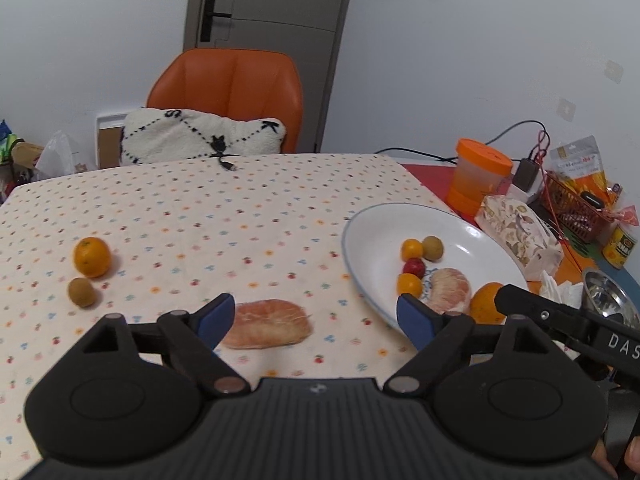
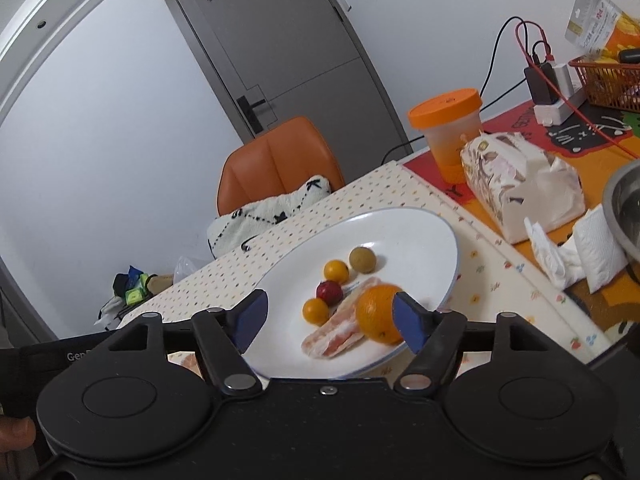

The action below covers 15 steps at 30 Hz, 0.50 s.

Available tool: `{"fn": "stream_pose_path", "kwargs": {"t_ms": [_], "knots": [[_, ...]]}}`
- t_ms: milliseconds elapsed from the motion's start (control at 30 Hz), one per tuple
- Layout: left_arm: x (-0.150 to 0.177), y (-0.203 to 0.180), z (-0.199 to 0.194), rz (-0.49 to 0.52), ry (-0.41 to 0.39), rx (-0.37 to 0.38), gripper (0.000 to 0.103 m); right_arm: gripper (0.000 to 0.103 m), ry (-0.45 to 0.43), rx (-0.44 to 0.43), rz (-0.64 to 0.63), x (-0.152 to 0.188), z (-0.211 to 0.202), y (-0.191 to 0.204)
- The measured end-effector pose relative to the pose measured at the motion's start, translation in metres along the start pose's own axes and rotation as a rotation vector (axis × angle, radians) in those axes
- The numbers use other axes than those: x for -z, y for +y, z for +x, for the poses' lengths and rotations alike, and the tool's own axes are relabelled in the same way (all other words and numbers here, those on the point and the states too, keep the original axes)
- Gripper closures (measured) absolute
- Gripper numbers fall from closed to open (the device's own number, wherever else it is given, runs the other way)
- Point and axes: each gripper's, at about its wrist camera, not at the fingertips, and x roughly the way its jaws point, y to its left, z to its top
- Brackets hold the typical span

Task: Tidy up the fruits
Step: 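Carry both oranges onto the white plate and open both grippers, then move back to the table and grasp the dark red plum with the left gripper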

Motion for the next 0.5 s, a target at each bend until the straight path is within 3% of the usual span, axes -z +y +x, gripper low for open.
{"fn": "stream_pose_path", "kwargs": {"t_ms": [233,500], "knots": [[0.002,0.02,-0.015,-0.021,-0.015,-0.027,0.014,0.033,0.015,-0.012,-0.019,0.007,0.0,0.017],[0.013,0.041,-0.027,-0.046,-0.016,-0.054,0.012,0.023,0.026,-0.022,-0.046,0.012,0.0,0.038]]}}
